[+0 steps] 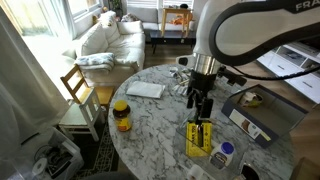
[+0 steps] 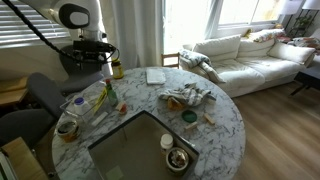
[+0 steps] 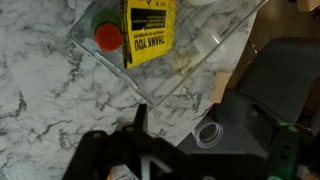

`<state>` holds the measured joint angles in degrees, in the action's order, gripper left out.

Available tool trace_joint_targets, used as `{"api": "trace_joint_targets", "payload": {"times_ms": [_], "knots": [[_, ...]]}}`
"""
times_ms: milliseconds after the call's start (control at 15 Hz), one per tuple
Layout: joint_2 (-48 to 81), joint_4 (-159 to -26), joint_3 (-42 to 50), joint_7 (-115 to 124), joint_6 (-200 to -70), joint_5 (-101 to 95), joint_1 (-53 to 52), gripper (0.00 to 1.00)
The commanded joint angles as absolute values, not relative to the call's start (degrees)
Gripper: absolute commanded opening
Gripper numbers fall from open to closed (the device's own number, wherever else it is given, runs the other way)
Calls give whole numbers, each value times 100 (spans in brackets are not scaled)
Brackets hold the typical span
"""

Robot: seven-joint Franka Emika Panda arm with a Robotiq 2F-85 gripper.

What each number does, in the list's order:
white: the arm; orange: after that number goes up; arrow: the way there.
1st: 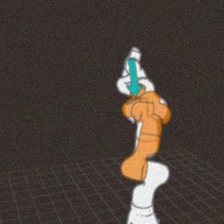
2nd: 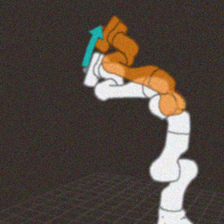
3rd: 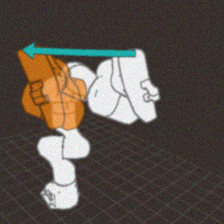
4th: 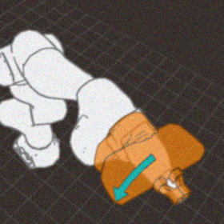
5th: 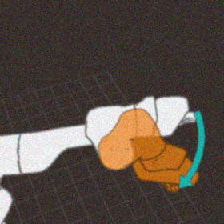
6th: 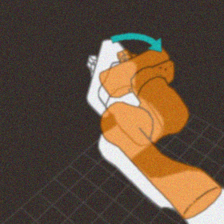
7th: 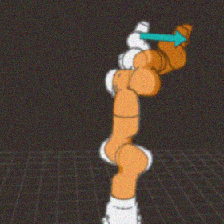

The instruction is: Remove the yellow card in the clear crisper drawer and place it on the table, pick up the yellow and brown bottle and place it in the crisper drawer near the hot sauce green bottle

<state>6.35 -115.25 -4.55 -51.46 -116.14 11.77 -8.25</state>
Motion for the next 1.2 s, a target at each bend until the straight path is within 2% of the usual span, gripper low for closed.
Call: {"api": "trace_joint_targets", "payload": {"times_ms": [0,1133], "knots": [[771,-11677,-638,-5330,-11891,1141,-721,100],[1371,-11604,-723,-5396,-11774,121,-616,100]]}}
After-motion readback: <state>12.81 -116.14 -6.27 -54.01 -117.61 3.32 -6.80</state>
